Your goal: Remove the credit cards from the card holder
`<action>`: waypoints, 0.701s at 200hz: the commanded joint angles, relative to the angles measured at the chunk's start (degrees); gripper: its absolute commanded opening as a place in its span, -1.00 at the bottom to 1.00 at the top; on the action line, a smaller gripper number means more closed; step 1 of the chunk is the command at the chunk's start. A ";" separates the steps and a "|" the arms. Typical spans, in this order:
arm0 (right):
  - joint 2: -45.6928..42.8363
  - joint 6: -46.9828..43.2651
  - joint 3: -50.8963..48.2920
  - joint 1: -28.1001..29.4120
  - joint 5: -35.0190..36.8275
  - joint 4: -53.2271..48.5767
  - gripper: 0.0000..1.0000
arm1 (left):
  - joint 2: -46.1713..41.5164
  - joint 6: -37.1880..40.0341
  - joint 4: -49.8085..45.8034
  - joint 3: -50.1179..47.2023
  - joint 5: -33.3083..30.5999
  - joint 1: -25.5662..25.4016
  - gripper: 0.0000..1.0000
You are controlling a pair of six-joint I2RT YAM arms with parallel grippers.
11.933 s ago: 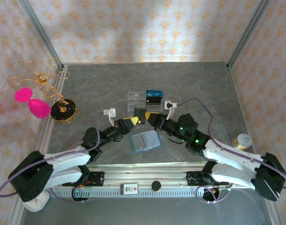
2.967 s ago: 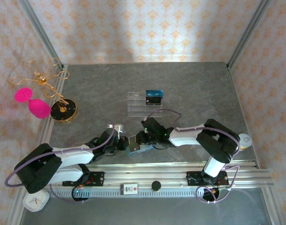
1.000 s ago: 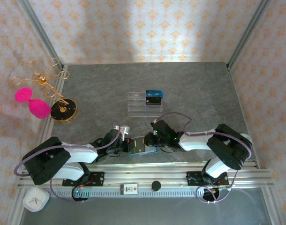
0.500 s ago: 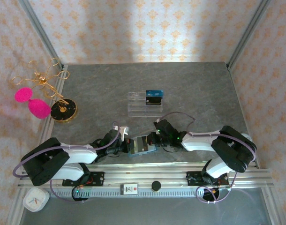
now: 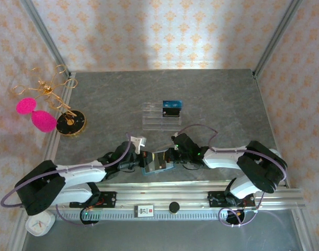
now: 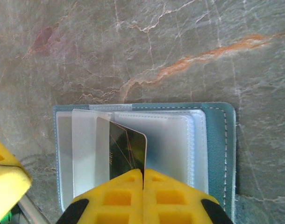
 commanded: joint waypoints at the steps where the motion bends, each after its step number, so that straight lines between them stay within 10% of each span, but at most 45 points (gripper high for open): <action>1: -4.31 -2.82 2.11 -0.21 2.94 -4.14 -1.00 | 1.56 0.39 1.77 0.44 1.26 -0.25 -0.85; 69: -14.51 -6.62 3.35 -2.58 6.73 -11.78 -1.00 | -8.63 0.39 7.82 -3.11 3.55 2.76 -0.34; 140: -22.11 -8.65 5.48 -2.58 -4.72 0.16 -1.00 | -14.88 -3.87 31.93 -11.08 13.49 6.76 0.05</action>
